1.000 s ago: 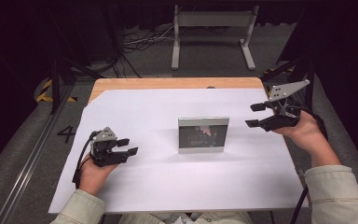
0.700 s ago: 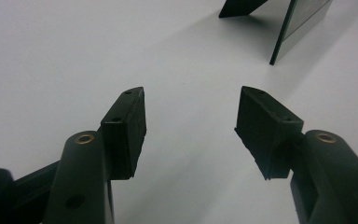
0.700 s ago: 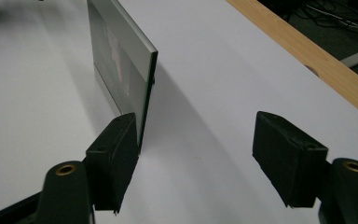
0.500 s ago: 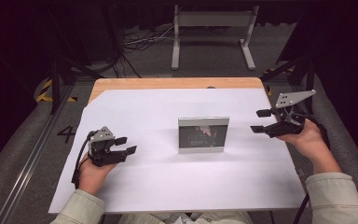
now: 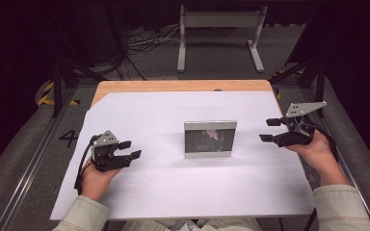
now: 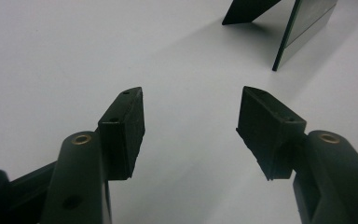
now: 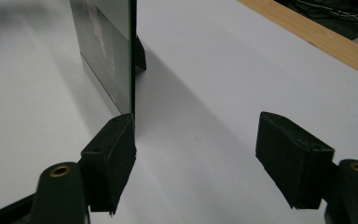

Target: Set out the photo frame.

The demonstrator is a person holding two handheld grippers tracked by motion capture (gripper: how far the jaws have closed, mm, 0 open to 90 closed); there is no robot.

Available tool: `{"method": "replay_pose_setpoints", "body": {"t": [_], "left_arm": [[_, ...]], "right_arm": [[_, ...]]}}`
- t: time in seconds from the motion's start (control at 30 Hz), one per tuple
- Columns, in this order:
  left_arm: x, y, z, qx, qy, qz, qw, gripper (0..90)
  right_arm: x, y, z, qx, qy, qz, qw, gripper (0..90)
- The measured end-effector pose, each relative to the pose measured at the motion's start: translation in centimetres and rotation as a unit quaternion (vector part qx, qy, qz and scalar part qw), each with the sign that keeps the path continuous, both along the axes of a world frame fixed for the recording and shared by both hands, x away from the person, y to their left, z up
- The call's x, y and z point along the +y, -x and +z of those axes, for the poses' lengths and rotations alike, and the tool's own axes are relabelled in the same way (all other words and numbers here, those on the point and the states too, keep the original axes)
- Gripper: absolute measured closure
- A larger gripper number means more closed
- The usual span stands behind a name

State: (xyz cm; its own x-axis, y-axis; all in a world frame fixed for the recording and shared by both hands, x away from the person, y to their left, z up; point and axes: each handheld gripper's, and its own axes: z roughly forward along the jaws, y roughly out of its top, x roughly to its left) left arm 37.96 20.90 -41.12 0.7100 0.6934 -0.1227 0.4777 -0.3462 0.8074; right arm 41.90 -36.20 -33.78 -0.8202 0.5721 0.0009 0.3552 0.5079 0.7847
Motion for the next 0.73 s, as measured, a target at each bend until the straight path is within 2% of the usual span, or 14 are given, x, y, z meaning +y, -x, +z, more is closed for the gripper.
{"method": "replay_pose_setpoints", "body": {"t": [0.27,0.37,0.5,0.73], "left_arm": [[-0.1,0.0,0.0,0.002,0.001,-0.003,1.0000,41.3],[-0.2,0.1,0.0,0.004,0.003,-0.006,1.0000,41.4],[-0.1,0.1,0.0,0.003,0.002,-0.006,1.0000,41.4],[-0.2,0.1,0.0,0.002,0.002,-0.009,1.0000,41.4]], "right_arm": [[-0.2,0.4,-1.2,0.002,-0.008,-0.008,0.9999,28.3],[-0.3,0.6,-1.6,-0.006,-0.014,-0.012,0.9998,28.3],[-0.6,0.8,-1.7,-0.009,-0.022,-0.020,0.9995,28.0],[-0.4,1.0,-1.6,-0.012,-0.019,-0.017,0.9996,26.5]]}}
